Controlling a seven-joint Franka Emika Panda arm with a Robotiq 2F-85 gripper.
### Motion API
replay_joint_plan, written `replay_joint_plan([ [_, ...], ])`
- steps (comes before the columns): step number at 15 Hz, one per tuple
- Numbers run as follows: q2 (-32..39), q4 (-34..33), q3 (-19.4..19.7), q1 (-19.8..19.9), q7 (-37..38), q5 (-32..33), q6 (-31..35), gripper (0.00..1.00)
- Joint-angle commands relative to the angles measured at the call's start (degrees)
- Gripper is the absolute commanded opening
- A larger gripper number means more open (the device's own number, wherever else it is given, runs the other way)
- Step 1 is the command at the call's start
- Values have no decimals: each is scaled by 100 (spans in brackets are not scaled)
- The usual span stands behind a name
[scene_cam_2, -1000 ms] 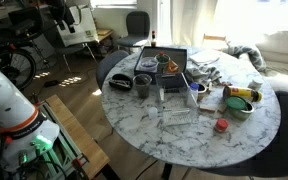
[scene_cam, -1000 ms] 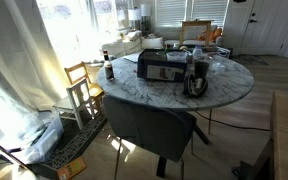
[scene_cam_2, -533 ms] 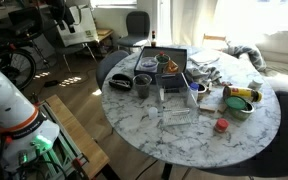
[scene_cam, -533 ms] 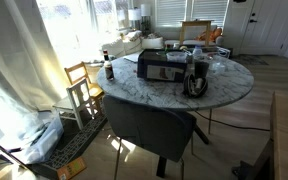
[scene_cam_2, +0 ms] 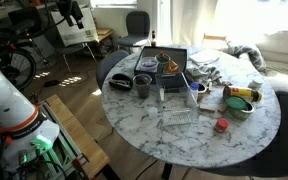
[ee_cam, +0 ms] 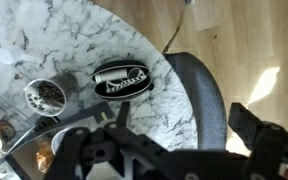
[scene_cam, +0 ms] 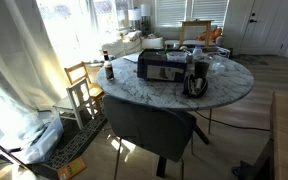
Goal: Pick up the tabasco bottle from the silver cup and put it on the table
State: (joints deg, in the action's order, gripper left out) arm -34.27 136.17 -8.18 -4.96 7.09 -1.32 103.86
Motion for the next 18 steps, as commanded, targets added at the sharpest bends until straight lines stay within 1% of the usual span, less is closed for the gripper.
replay_joint_plan([
  [1, 316, -409, 753, 341, -822, 270, 96, 100],
  [2, 398, -473, 1031, 458, -1068, 262, 336, 100],
  [3, 494, -563, 1223, 557, -1220, 257, 503, 100],
  [4, 632, -644, 1417, 616, -1439, 212, 810, 100],
  [7, 1261, -977, 1748, 711, -1712, 13, 1472, 100],
  [9, 1755, -1193, 1766, 724, -1619, -113, 1888, 100],
  [12, 2567, -1646, 1646, 737, -1404, -217, 2176, 100],
  [15, 3350, -2196, 1616, 848, -1228, -153, 2144, 100],
  [16, 3576, -2335, 1657, 885, -1285, -251, 2108, 100],
  [18, 3979, -2587, 1671, 988, -1169, -309, 2098, 100],
])
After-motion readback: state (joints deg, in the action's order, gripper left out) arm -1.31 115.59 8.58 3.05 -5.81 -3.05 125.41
